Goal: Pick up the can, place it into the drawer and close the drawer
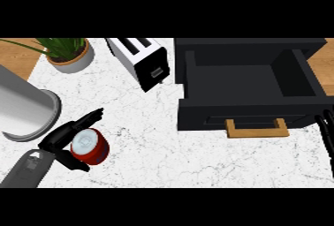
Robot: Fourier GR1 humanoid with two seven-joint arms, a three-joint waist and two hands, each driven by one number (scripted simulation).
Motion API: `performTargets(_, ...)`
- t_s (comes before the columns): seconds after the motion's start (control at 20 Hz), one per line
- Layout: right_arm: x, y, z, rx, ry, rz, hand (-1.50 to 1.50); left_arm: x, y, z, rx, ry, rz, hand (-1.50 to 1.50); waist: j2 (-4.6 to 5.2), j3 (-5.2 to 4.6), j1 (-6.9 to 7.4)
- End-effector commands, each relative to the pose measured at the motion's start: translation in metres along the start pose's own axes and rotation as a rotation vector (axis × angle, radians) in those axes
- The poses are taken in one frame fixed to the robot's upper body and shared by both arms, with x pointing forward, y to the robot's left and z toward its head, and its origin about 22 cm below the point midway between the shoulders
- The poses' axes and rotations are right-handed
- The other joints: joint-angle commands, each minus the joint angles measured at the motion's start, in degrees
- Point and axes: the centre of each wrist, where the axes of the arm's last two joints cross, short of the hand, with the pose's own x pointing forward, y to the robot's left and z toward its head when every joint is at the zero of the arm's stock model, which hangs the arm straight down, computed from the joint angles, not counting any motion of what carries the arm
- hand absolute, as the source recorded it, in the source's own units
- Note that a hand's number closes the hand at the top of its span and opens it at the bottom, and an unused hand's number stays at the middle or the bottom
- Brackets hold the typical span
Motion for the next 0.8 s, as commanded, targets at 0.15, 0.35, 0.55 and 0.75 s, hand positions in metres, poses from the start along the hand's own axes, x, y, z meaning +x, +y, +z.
performTargets(0.15, -0.009, -0.006, 0.010, 0.014, -0.001, 0.002, -1.50, -0.009, -0.009, -0.001, -0.102, -0.094, 0.134, -1.50, -0.09, 0.03, 0.07)
performTargets(0.35, -0.005, -0.009, 0.012, -0.008, -0.003, -0.005, -1.50, -0.012, -0.012, 0.000, -0.098, -0.087, 0.120, -1.50, -0.12, 0.04, 0.23)
performTargets(0.55, 0.004, -0.005, -0.001, -0.016, -0.004, 0.007, -1.50, -0.004, -0.021, -0.029, -0.159, -0.091, 0.125, -1.50, -0.10, 0.03, 0.50)
performTargets(0.75, -0.004, -0.011, 0.005, -0.012, 0.005, 0.011, -1.50, -0.006, -0.024, -0.020, -0.166, -0.125, 0.112, -1.50, -0.20, 0.07, 0.74)
